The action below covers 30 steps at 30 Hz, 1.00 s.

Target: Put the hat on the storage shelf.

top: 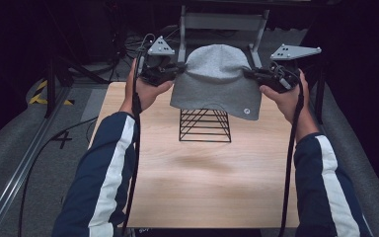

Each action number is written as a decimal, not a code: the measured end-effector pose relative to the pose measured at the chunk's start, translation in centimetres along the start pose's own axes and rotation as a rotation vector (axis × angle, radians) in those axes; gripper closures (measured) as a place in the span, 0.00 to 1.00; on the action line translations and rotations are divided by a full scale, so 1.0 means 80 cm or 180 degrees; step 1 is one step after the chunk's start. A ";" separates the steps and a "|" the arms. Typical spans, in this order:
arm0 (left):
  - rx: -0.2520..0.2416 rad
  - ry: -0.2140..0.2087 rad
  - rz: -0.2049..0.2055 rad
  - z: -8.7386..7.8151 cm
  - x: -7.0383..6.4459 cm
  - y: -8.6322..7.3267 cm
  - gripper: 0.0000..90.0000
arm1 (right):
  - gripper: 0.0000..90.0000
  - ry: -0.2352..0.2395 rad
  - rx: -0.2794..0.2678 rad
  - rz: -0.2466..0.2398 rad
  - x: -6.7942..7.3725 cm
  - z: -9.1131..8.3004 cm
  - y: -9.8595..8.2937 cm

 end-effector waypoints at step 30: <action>-0.0232 -0.0089 -0.0216 0.010 0.008 -0.019 0.97 | 0.94 0.0065 0.0028 -0.0010 -0.003 0.030 -0.005</action>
Point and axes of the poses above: each handheld gripper's, and its own axes: z roughly forward along the jaws, y roughly out of its top, x roughly to its left, the point moved 10 cm from there along z, roughly forward along the jaws, and after that the axes turned 3 degrees about z, right-handed, at the moved point
